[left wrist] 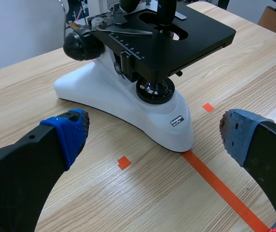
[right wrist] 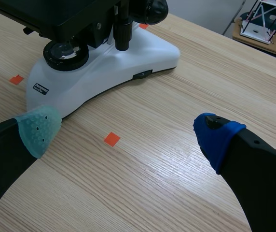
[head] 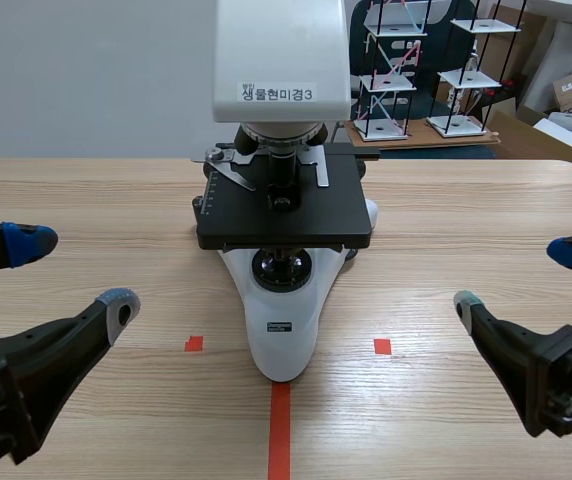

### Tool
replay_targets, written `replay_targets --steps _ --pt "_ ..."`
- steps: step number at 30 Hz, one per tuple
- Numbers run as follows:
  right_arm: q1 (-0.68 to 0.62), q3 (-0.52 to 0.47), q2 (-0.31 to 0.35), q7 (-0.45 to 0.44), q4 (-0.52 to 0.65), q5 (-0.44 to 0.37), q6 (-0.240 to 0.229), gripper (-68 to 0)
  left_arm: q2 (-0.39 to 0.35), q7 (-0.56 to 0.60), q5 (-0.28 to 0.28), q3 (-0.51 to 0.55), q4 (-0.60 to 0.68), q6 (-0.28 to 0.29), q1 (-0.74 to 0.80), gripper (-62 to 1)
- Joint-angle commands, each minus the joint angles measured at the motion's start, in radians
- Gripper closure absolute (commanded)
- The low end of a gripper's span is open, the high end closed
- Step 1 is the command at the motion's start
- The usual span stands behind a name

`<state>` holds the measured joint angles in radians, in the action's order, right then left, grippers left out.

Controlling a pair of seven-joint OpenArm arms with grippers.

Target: Point at the fine focus knob

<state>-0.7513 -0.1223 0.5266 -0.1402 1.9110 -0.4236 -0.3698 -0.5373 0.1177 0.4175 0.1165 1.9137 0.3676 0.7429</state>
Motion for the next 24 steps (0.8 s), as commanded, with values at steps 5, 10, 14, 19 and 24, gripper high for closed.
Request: replay_targets --steps 5,10,14,19,24 --pt "0.003 -0.001 0.005 -0.016 0.016 -0.006 0.004 -60.4 0.005 0.018 0.013 0.007 0.012 0.001 0.007 -56.8" --pt "0.003 -0.001 0.005 -0.015 0.016 -0.006 0.004 -60.4 0.005 0.018 0.013 0.007 0.012 0.001 0.007 -56.8" --pt "0.003 -0.001 0.005 -0.016 0.016 -0.006 0.004 -60.4 0.005 0.018 0.013 0.007 0.012 0.001 0.007 -56.8" --pt "0.003 -0.001 -0.003 -0.014 0.016 -0.002 0.028 -51.9 0.005 0.018 0.013 0.007 0.012 0.001 0.007 -56.8" --pt "0.051 -0.002 -0.006 0.009 -0.031 0.004 0.094 -21.5 0.005 0.017 0.012 0.007 0.012 0.001 0.007 -56.8"
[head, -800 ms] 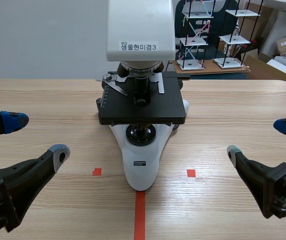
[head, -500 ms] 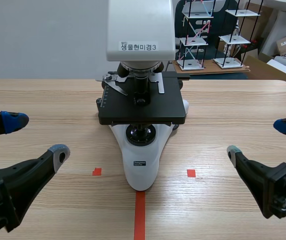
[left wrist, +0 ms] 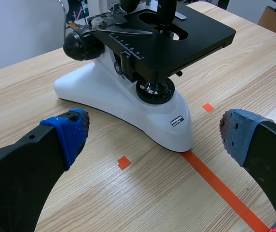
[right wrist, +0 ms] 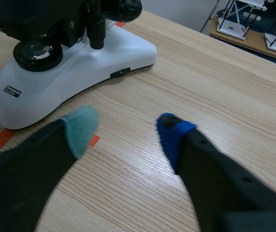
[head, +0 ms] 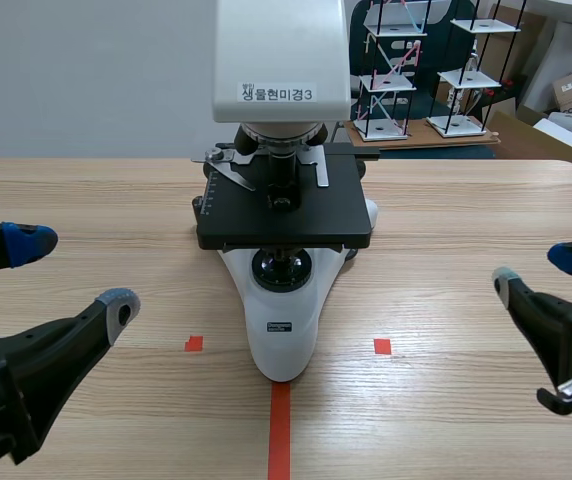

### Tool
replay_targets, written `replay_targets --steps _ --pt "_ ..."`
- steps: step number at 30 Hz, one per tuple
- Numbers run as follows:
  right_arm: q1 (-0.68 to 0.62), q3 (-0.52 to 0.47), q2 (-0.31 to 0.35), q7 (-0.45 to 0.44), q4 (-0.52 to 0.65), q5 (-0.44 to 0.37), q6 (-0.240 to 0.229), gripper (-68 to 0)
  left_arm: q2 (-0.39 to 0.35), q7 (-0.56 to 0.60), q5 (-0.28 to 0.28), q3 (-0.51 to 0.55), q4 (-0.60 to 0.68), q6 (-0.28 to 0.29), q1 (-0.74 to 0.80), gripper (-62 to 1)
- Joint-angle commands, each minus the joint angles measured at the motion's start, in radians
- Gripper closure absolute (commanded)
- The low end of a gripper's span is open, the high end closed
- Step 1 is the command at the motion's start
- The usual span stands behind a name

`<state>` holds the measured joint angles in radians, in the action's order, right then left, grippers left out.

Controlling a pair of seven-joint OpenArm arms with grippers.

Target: Point at the fine focus knob

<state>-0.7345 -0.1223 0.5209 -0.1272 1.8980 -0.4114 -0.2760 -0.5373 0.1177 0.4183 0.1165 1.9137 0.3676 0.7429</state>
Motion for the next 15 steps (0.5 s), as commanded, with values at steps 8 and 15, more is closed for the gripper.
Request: replay_targets --steps 8,15 --pt "0.243 -0.001 0.0 -0.09 -0.311 -0.008 -0.009 -0.7 0.005 0.018 0.011 0.007 0.012 0.001 0.007 -56.8" --pt "0.463 -0.001 0.0 -0.297 -0.629 0.049 -0.142 -0.2 0.005 0.018 0.011 0.007 0.012 0.001 0.007 -56.8"
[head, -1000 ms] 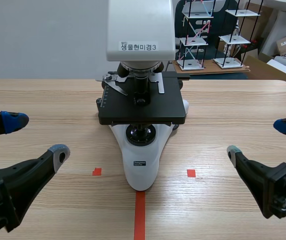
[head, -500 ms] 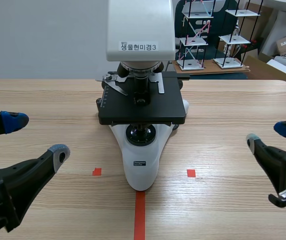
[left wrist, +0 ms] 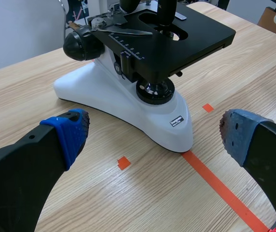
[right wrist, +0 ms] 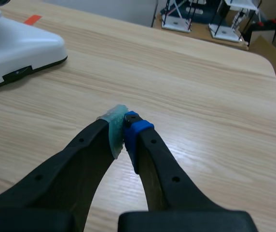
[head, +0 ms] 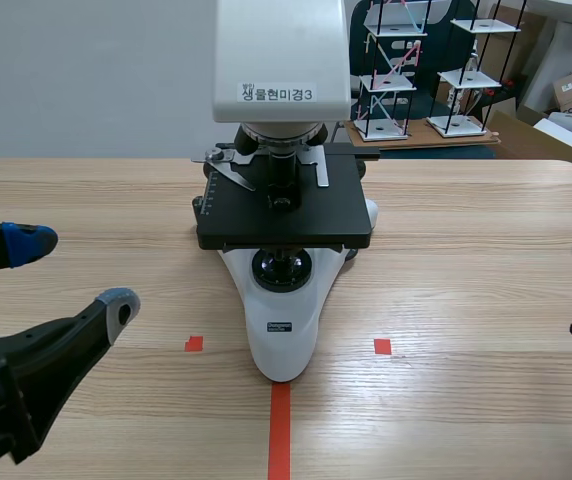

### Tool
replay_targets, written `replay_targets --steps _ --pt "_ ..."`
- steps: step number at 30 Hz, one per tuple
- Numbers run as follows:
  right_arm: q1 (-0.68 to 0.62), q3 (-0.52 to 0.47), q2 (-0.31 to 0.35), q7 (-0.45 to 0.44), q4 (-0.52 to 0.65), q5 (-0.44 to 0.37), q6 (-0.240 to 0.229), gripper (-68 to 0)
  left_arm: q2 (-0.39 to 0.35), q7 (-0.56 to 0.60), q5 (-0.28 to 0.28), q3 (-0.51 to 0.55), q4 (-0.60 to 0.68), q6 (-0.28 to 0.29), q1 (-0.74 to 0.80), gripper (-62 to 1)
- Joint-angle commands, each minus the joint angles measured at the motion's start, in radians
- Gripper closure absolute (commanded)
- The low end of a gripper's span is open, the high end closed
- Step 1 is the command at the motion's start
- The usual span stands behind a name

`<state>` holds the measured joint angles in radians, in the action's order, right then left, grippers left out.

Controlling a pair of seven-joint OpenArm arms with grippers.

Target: Point at the fine focus knob

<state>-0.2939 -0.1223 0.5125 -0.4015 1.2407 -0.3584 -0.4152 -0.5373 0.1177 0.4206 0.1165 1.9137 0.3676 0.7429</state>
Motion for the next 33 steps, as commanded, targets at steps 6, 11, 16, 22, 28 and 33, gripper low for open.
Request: replay_targets --steps 6,11,16,22,28,33 --pt "0.228 0.039 0.008 -0.122 -0.165 0.117 -0.091 -0.2 0.005 0.018 0.009 0.007 0.012 0.001 0.007 -56.8" --pt "0.407 0.109 -0.009 -0.156 -0.292 0.158 -0.115 -0.2 0.005 0.018 0.009 0.007 0.012 0.001 0.007 -56.8" --pt "0.562 0.164 -0.062 -0.201 -0.391 0.281 -0.184 -0.2 0.005 0.018 0.009 0.007 0.012 0.001 0.007 -56.8" --pt "0.689 0.196 -0.133 -0.237 -0.475 0.43 -0.244 -0.2 0.005 0.018 0.009 0.007 0.012 0.001 0.007 -56.8" --pt "0.718 0.196 -0.164 -0.245 -0.491 0.486 -0.244 -0.2 0.005 0.018 0.01 0.007 0.012 0.001 0.007 -56.8" --pt "0.718 0.196 -0.166 -0.244 -0.491 0.487 -0.243 -0.2 0.005 0.018 0.01 0.007 0.012 0.001 0.007 -56.8"
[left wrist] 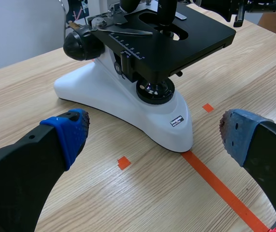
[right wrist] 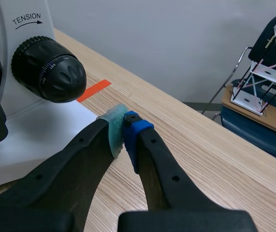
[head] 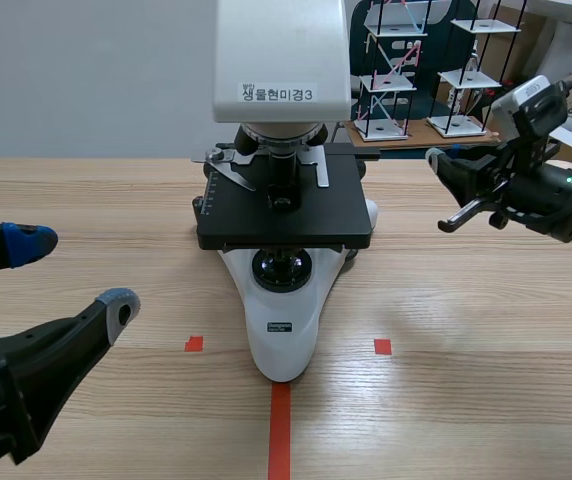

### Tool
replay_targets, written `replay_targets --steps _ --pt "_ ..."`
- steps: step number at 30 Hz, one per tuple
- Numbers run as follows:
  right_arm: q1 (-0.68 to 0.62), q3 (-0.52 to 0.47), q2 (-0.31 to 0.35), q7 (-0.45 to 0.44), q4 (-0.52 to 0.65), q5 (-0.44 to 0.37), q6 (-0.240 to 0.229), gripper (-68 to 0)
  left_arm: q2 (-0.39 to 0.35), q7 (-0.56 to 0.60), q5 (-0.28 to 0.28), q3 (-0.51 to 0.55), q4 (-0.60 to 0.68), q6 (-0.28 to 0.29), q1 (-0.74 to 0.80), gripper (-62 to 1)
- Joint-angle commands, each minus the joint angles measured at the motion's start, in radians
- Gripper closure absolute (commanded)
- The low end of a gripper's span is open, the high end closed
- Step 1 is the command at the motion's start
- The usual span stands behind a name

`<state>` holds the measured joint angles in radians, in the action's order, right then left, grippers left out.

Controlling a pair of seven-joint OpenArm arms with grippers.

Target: Point at the fine focus knob

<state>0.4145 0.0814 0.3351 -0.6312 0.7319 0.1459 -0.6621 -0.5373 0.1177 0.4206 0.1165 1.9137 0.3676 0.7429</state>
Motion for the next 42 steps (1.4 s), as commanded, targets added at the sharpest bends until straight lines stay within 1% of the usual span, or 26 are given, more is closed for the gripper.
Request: replay_targets --steps 1,9,42 --pt "0.01 -0.008 0.011 -0.014 0.018 -0.017 0.003 -0.2 0.005 0.018 0.01 0.007 0.012 0.001 0.007 -56.8" --pt "0.01 -0.008 0.011 0.0 0.018 -0.017 0.003 -0.2 0.005 0.018 0.01 0.007 0.012 0.001 0.007 -56.8" --pt "0.009 -0.008 0.011 0.008 0.018 -0.017 0.003 -0.2 0.005 0.018 0.01 0.007 0.012 0.001 0.007 -56.8"
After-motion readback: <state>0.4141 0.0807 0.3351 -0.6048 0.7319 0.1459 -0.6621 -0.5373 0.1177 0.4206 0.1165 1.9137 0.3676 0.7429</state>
